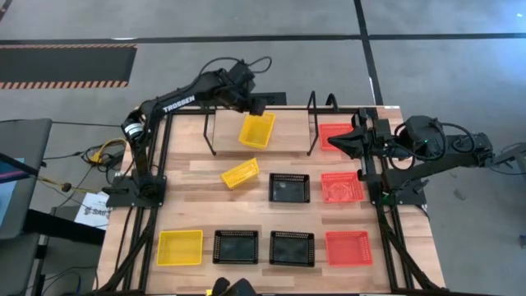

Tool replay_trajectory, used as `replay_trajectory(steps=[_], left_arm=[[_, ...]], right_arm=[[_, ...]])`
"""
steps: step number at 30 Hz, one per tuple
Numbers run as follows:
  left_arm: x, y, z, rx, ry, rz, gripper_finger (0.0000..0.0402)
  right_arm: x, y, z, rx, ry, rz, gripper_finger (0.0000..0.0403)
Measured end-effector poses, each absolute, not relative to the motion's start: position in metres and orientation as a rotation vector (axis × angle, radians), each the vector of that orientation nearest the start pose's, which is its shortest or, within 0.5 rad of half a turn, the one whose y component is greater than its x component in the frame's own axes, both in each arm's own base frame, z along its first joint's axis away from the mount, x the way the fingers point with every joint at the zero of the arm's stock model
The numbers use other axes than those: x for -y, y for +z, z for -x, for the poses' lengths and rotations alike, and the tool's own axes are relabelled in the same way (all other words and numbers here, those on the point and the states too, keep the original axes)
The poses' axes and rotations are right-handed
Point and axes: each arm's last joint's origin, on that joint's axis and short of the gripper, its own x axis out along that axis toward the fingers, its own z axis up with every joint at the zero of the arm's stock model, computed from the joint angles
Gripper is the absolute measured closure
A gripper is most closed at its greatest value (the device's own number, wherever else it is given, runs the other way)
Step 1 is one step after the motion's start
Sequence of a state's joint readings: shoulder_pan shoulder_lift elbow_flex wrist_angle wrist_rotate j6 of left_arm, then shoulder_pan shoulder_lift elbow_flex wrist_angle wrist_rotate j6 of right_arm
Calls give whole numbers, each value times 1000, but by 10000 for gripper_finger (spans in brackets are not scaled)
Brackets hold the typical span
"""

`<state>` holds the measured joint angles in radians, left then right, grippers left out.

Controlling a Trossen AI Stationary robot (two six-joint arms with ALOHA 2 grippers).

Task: Stack baskets on shelf by color
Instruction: Stack the top yellow bin on top of the other yellow bin on the shelf

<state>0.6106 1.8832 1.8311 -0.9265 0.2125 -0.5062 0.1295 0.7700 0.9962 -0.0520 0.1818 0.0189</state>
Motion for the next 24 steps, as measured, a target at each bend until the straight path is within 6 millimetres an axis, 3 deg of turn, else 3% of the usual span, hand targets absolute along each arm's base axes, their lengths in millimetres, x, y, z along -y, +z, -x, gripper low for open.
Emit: replay_trajectory(steps=[5, 11, 19, 24], left_arm=[[-196, 345, -325, -1018, 489, 771, 205], [-153, 341, -314, -1387, 437, 602, 205], [-113, 327, -330, -1465, 343, 480, 205], [-99, 316, -334, -1514, 322, 428, 205]], right_arm=[[-14, 417, -150, 173, -50, -46, 381], [-14, 417, -150, 173, -50, -46, 381], [-14, 417, -150, 173, -50, -46, 382], [-14, 417, -150, 173, -50, -46, 383]])
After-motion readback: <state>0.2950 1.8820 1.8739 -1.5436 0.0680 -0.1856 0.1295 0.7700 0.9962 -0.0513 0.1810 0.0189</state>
